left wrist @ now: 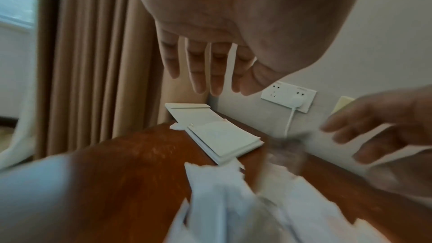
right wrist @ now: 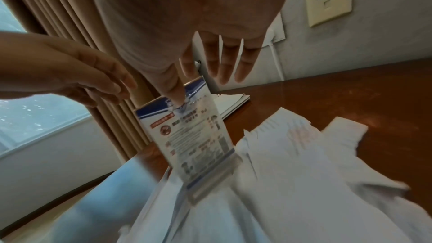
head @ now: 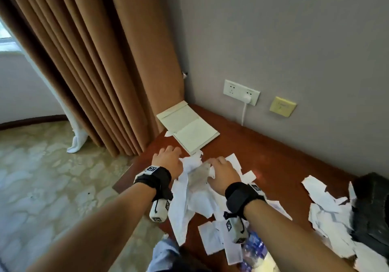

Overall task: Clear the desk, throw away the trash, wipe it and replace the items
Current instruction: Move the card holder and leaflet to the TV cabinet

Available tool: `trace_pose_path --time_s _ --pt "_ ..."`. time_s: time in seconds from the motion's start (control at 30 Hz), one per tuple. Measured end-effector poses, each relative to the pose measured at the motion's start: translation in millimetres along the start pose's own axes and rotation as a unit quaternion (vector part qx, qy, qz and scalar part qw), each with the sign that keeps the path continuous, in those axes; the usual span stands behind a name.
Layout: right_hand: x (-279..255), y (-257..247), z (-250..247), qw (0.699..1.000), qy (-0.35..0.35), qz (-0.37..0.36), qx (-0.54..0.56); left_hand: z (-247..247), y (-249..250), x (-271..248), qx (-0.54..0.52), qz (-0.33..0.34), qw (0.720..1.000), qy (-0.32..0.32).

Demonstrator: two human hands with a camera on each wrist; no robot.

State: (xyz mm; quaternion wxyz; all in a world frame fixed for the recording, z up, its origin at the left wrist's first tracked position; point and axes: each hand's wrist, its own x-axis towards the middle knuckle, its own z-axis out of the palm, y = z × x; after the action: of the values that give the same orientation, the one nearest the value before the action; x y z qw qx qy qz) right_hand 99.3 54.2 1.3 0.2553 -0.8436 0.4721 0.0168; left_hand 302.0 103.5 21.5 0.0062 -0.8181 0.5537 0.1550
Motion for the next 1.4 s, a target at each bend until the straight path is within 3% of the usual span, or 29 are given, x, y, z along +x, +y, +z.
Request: trace_pose_path --time_s 0.17,0.37,0.53,0.7,0.93,1.03,1.13,1.4 --pt "72.8 -29.8 10.0 0.999 -0.017 0.023 -0.038 -8.7 -39.3 97.1 0.038 0.054 0.995 -0.075" --pt "103.2 -38.6 11.5 0.986 -0.096 0.037 -0.132 8.6 -50.8 171.5 0.095 0.133 0.977 -0.134" --pt "116.3 -35.5 -7.6 0.994 -0.033 0.066 -0.083 9.9 -52.7 220.5 0.152 0.144 0.968 -0.140" --pt "136.0 -35.3 -27.9 0.993 0.033 0.099 -0.060 -3.9 -69.1 280.6 0.234 0.159 0.954 -0.099" --pt "143.3 -18.7 -19.5 0.984 0.055 0.168 -0.024 2.0 -101.0 355.6 0.267 0.153 0.947 -0.092" --pt "145.3 -13.9 -11.8 0.980 0.073 0.185 -0.017 12.2 -102.2 369.9 0.282 0.185 0.932 -0.131" --pt "148.1 -14.1 -8.5 0.978 0.090 0.186 -0.003 23.9 -106.6 377.7 0.239 0.177 0.938 -0.176" --pt "148.7 -17.8 -2.6 0.971 0.148 0.185 -0.017 36.4 -125.4 390.1 0.236 0.197 0.933 -0.185"
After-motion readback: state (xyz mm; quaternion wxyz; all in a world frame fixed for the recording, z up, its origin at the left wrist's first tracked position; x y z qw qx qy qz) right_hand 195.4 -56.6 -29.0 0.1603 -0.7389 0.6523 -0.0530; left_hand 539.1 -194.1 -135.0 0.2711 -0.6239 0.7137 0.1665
